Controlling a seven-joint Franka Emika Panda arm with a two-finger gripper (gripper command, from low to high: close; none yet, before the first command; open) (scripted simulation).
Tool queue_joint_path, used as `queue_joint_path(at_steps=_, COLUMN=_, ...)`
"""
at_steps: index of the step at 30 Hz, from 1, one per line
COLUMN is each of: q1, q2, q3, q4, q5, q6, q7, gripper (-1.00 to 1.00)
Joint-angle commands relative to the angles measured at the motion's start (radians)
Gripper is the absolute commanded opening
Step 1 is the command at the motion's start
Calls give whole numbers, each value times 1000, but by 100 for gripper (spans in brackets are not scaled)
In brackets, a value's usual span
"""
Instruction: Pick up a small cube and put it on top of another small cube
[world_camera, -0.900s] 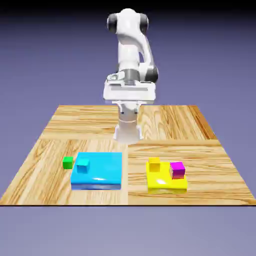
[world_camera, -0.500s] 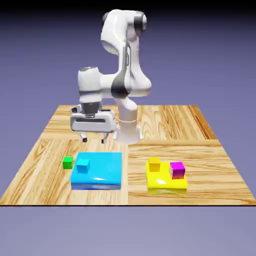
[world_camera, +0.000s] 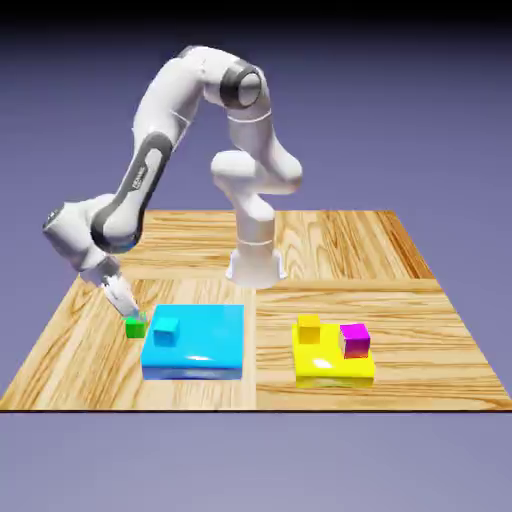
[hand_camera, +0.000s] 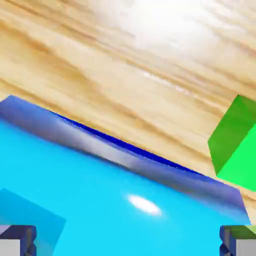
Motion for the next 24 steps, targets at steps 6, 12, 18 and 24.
queue_joint_path(at_steps=6, q1=-69, q2=215, q3=-118, q4=136, q5=121, q6=-238, q7=12, gripper=0)
queue_joint_path(at_steps=12, q1=-51, q2=280, q3=-57, q4=62, q5=207, q6=-122, q7=-37, gripper=-100)
queue_joint_path(at_steps=18, q1=51, q2=189, q3=-125, q4=150, q5=187, q6=-105, q7=20, gripper=-100)
queue_joint_path(at_steps=24, q1=269, q2=79, q3=-61, q4=101, q5=363, q6=150, q7=117, gripper=-100)
